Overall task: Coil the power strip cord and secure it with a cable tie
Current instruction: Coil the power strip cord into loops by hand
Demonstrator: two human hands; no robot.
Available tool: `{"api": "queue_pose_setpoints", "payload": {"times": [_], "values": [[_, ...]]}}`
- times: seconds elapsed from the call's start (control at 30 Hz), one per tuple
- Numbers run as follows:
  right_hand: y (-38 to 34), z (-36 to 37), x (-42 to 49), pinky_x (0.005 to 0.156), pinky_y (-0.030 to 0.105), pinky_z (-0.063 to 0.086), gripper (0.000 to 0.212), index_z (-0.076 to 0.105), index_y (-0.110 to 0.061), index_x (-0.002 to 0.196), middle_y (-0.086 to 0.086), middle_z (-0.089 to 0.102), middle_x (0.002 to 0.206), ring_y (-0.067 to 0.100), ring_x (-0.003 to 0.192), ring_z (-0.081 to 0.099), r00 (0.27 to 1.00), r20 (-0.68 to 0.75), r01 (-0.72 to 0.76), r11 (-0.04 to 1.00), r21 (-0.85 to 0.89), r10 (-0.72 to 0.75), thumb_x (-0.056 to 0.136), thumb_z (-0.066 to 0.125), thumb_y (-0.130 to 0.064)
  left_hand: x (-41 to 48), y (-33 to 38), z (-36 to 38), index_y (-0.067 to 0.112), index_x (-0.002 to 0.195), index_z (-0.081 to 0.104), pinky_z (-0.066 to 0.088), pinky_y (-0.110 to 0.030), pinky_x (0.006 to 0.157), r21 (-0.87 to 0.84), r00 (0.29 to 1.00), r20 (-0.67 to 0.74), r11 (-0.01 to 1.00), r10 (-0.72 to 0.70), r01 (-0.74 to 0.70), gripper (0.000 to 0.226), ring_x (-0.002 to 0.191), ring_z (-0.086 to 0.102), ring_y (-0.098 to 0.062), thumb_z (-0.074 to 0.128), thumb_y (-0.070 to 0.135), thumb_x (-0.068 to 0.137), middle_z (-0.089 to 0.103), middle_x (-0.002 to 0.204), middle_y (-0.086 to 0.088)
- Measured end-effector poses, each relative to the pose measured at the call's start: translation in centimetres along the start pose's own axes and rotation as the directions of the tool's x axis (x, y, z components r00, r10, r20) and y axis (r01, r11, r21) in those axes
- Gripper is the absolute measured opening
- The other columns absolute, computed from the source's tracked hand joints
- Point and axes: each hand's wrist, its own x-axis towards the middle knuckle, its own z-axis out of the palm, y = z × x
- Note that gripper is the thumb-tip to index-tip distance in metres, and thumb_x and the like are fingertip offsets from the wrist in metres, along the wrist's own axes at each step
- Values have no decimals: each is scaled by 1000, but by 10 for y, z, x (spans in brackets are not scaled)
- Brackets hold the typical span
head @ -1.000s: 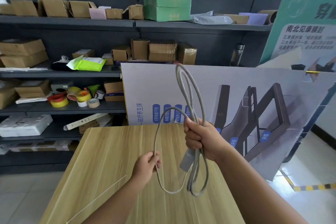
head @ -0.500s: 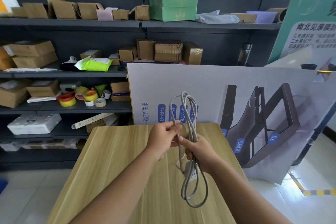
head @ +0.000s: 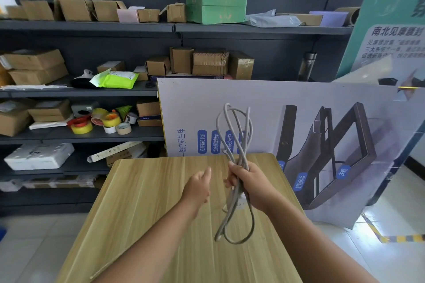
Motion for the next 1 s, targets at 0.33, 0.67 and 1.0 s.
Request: {"api": "queue_pose_setpoints", "payload": {"times": [0.33, 0.67, 1.0], "values": [[-40, 9, -21, 43, 27, 37, 23, 53, -8, 73, -1, 35, 41, 11, 32, 34, 974, 196, 31, 928, 371, -111, 91, 57, -21, 6, -51, 23, -12, 122, 53, 58, -42, 73, -624, 763, 549, 439, -341, 646, 37, 73, 71, -36, 41, 17, 103, 71, 89, -27], [-42, -30, -39, 37, 19, 39, 23, 56, -7, 74, -4, 38, 40, 6, 27, 36, 940, 340, -108, 910, 401, -38, 86, 71, -20, 73, -27, -50, 13, 76, 51, 30, -13, 34, -929, 917, 143, 269, -373, 254, 32, 26, 33, -6, 43, 30, 102, 40, 37, 6], [-5, -19, -3, 56, 32, 53, 10, 55, -3, 93, 6, 53, 59, 20, 51, 55, 979, -198, -28, 991, 130, 54, 94, 61, -10, 5, 42, -12, 1, 117, 65, 49, -25, 53, -788, 981, 194, 600, 29, 138, 27, 60, 55, -13, 47, 3, 97, 60, 73, -4]]}}
